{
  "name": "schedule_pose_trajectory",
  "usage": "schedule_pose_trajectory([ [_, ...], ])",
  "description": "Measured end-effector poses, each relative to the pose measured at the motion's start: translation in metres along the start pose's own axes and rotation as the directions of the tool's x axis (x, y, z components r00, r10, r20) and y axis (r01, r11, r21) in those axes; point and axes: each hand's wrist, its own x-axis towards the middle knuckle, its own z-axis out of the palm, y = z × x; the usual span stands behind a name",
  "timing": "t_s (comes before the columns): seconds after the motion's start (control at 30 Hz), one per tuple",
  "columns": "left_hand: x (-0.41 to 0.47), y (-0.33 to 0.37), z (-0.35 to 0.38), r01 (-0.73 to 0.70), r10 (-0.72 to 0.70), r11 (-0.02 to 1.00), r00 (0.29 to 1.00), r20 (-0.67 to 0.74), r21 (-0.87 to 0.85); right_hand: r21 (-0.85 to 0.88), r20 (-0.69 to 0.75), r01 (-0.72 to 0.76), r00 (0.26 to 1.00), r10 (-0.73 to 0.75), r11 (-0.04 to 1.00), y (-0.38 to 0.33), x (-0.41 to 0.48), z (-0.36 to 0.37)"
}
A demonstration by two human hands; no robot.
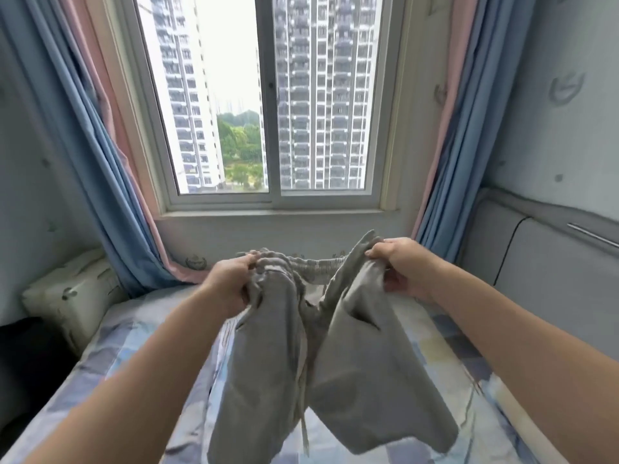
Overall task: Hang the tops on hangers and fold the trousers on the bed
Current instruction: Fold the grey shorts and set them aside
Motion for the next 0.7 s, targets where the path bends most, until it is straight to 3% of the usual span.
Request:
schedule_pose_trajectory([
  [0.07,-0.015,0.007,0.025,-0.021,0.024,1.000,0.993,0.117,-0.021,0.051,0.113,0.010,0.994,-0.016,0.999,-0.017,-0.008,0.011],
  [0.17,-0.028,0.013,0.052,-0.105,0.104,0.994,0.980,0.170,-0.005,0.056,0.185,0.112,0.975,-0.121,0.992,-0.031,-0.015,0.022],
  [0.37,-0.041,0.012,0.066,-0.253,0.151,0.924,0.930,0.336,0.287,-0.135,0.197,0.392,0.911,-0.363,0.910,-0.037,-0.019,0.032],
  [0.5,-0.042,0.008,0.063,-0.306,0.200,0.936,0.869,0.453,0.173,-0.270,0.224,0.533,0.845,-0.486,0.802,-0.038,-0.029,0.035],
  [0.6,-0.040,0.002,0.060,-0.373,0.291,0.917,0.869,0.401,0.141,-0.137,0.178,0.615,0.787,-0.591,0.777,-0.034,-0.032,0.024],
  [0.7,-0.037,-0.001,0.054,-0.372,0.304,0.920,0.878,0.369,0.128,-0.220,0.026,0.592,0.798,-0.601,0.776,-0.010,-0.026,0.005],
])
